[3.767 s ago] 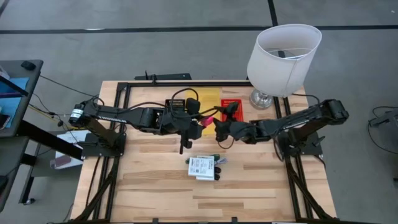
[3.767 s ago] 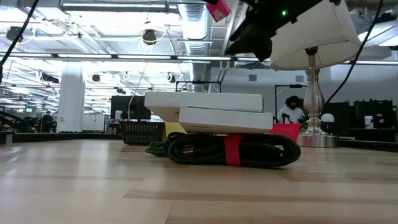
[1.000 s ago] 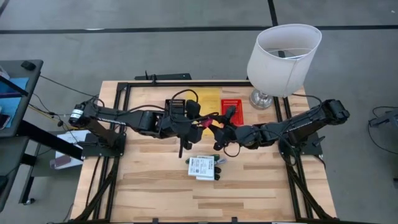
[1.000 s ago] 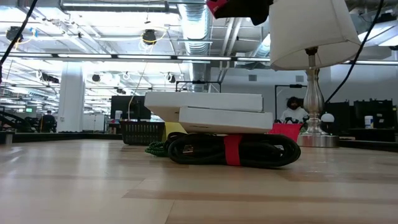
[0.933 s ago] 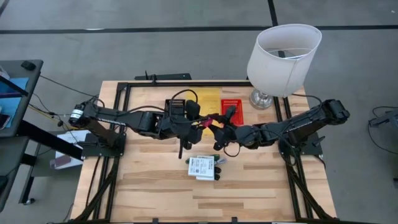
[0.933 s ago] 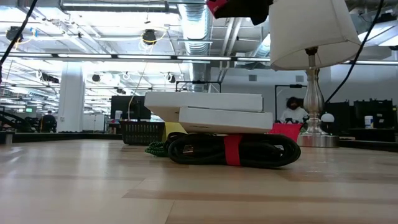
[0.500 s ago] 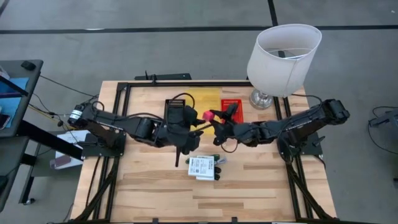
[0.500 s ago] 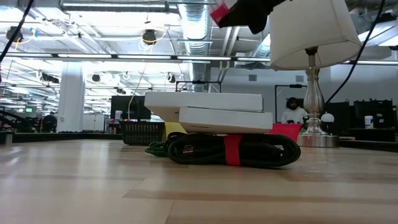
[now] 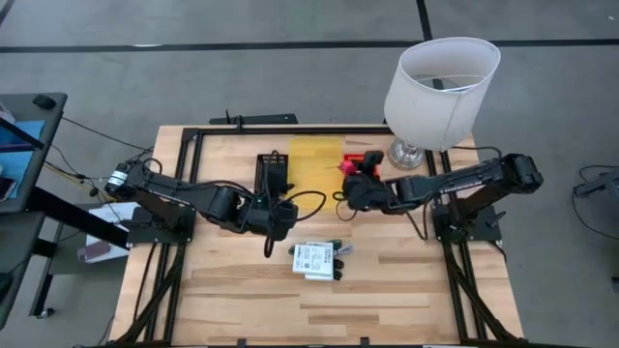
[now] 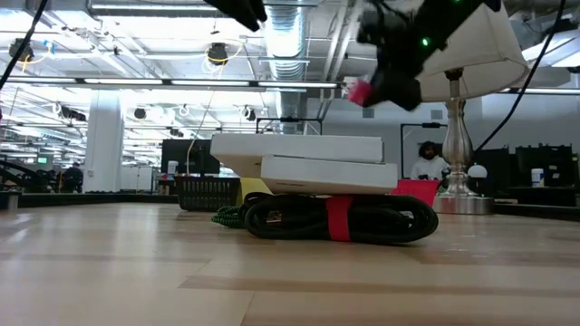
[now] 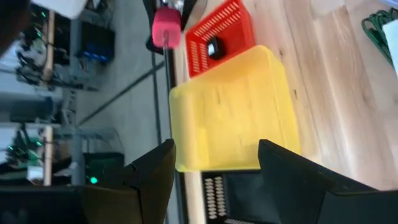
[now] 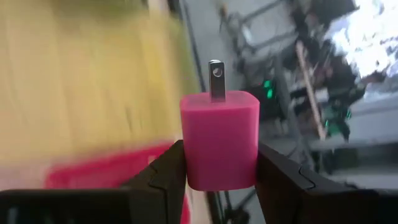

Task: Pick and place items into bin
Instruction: Put the pink charger adapter into the red bin, then put the top card reader box into the black bin

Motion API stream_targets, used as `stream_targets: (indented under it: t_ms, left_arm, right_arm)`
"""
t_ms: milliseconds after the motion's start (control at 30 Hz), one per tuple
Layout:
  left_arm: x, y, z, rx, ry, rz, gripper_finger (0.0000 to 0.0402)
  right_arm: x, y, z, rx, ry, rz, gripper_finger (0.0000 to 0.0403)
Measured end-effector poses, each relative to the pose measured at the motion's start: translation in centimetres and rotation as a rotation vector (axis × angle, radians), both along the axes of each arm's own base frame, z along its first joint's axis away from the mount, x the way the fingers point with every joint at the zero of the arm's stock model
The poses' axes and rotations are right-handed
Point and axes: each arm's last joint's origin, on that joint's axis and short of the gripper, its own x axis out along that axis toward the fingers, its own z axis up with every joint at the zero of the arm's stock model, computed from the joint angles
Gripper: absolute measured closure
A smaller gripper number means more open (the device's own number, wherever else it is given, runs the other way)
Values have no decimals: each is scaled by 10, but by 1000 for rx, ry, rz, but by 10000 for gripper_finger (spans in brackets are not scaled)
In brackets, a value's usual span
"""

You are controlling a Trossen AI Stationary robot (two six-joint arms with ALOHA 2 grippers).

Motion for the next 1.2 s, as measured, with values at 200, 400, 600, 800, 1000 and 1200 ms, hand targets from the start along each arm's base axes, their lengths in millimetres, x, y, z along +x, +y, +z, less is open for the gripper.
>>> stream_targets:
  t_ms: [200, 400, 600, 800, 1000, 1200]
  left_arm:
    - [-1, 0, -1, -22, -14, 27, 180]
    - [-1, 1, -1, -35, -24, 38, 180]
    - [-1, 0, -1, -41, -26, 37, 180]
    - [-1, 0, -1, -42, -27, 38, 180]
    - [-1, 0, -1, -43, -27, 38, 180]
    - [-1, 0, -1, -46, -30, 41, 180]
  right_arm:
    - [-9, -19, -10, 148, 99, -29, 259]
    - [-20, -39, -16, 264, 170, -106, 255]
    - [-29, -56, -20, 384, 222, -155, 259]
    - [-30, -62, -21, 422, 216, -156, 196]
    - [-29, -63, -20, 420, 209, -153, 147]
    - [-28, -63, -20, 418, 191, -150, 146]
